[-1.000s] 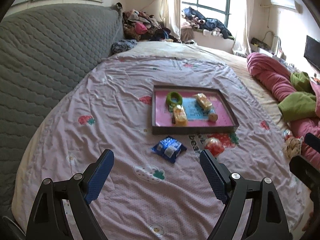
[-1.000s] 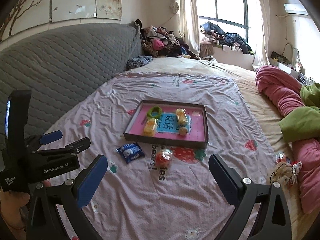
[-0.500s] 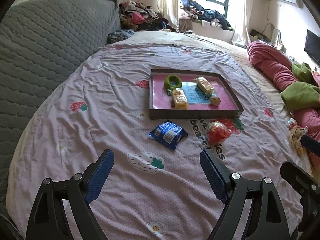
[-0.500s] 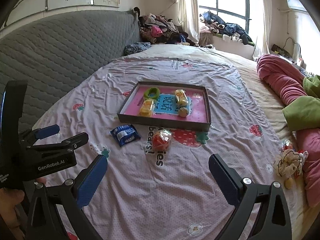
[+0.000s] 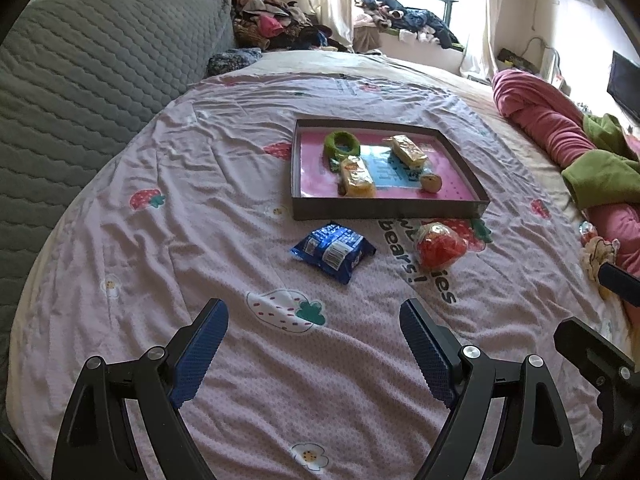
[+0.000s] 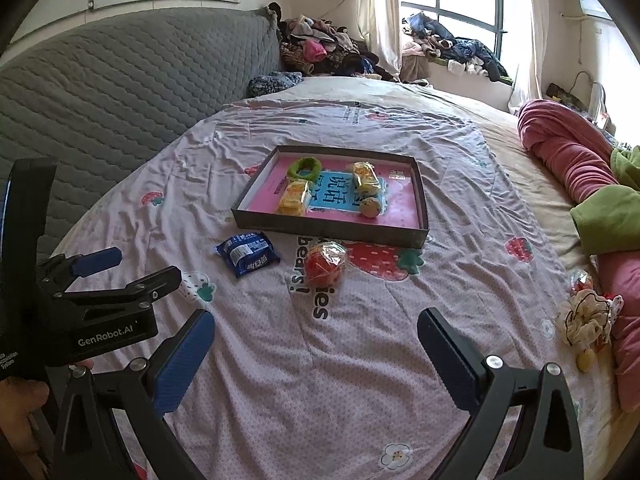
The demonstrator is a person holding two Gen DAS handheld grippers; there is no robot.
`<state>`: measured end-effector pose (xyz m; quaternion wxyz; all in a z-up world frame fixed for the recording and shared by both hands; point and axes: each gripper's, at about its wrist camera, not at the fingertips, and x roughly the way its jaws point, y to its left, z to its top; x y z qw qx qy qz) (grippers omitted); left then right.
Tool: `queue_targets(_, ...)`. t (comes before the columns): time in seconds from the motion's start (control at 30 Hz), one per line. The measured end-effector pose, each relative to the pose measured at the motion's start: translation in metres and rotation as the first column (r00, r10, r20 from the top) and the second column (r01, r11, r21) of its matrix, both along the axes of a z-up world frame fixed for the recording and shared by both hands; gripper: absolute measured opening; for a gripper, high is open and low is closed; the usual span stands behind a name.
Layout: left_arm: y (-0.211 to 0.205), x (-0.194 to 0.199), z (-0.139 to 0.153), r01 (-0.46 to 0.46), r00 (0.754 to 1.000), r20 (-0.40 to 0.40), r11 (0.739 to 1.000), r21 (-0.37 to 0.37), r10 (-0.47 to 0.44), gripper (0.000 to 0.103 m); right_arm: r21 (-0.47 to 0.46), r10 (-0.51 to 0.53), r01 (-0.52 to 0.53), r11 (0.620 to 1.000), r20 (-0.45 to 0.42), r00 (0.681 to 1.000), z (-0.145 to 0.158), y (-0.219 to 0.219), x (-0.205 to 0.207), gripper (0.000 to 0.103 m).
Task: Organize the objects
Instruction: 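Move the left tool toward the blue snack packet while the right approaches the red candy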
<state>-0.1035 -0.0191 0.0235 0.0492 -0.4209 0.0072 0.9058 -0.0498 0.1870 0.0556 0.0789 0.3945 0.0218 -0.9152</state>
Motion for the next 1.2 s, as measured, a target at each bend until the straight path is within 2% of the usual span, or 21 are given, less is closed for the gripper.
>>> queue_targets(0.63, 0.005, 0.002, -0.027, 0.006, 0.999, 0.046, 1.0, -0.007, -0.006, 0.088, 0.01, -0.002, 0.002, 1.0, 0.047, 0.999, -0.022, -0.001, -0.006, 0.102)
queue_targets(1.2, 0.01, -0.017, -0.052, 0.017, 0.997, 0.077, 1.0, -0.014, -0.016, 0.088, 0.0, -0.014, 0.015, 1.0, 0.088, 0.996, -0.049, 0.005, -0.026, 0.102)
